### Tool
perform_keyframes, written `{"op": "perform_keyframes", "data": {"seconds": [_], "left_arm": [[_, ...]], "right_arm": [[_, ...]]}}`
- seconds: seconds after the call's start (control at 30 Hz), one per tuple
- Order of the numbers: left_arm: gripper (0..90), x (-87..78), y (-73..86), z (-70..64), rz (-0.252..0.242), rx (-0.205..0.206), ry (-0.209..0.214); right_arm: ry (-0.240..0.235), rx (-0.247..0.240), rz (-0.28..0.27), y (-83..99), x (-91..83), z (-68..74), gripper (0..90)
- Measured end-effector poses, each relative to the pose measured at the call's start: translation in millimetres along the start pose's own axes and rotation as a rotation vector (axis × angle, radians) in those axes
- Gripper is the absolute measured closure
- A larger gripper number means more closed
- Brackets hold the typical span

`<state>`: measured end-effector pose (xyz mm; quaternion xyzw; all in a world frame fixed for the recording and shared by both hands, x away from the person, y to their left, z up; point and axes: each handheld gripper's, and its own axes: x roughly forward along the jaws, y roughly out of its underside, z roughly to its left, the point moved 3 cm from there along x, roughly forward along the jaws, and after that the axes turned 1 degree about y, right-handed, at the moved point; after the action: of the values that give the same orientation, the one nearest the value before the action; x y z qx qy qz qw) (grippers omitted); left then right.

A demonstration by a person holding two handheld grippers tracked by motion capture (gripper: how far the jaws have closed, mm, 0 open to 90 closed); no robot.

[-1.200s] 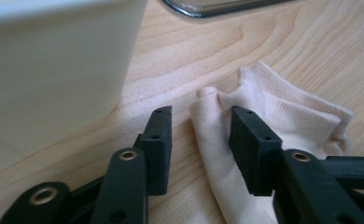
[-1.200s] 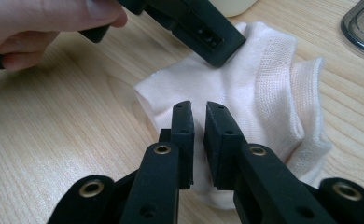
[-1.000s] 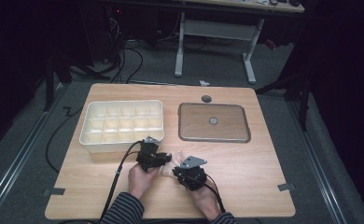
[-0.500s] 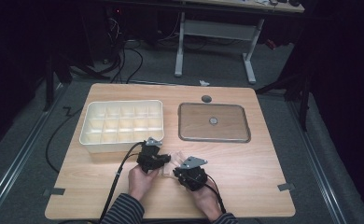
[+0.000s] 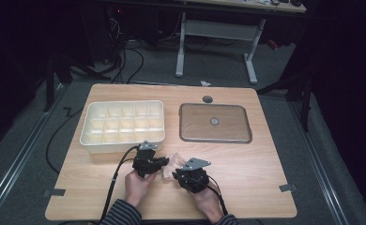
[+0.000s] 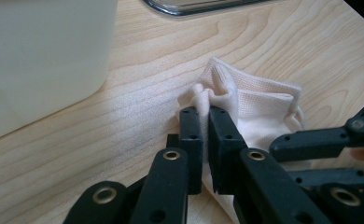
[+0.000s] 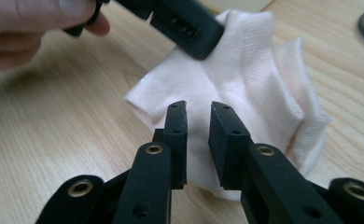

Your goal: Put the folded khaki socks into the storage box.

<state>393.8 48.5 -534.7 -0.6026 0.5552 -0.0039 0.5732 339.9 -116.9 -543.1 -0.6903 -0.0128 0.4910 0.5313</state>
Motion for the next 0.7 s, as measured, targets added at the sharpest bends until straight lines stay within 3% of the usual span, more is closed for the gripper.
{"op": "perform_keyframes", "data": {"seconds": [0.17,0.2,0.27,0.53,0.7], "left_arm": [[85.4,0.2,-0.6,-0.8,0.000,-0.001,0.000],[85.4,0.1,-1.0,-1.1,0.000,0.002,-0.003],[85.4,-1.3,-2.0,-1.8,-0.005,0.006,-0.003],[85.3,-2.6,-2.3,-3.9,-0.008,0.010,0.001],[85.3,-4.3,-2.4,-6.2,-0.015,0.013,0.003]], "right_arm": [[0.031,0.034,-0.062,-10.1,-12.9,-8.9,80.9],[0.029,0.062,-0.056,-16.0,-11.4,-16.2,84.5],[0.035,0.073,-0.057,-19.8,-8.9,-18.2,85.8],[0.052,0.046,-0.026,-25.4,10.3,-15.4,86.0],[0.073,0.063,0.002,-20.1,14.5,-22.3,86.0]]}}
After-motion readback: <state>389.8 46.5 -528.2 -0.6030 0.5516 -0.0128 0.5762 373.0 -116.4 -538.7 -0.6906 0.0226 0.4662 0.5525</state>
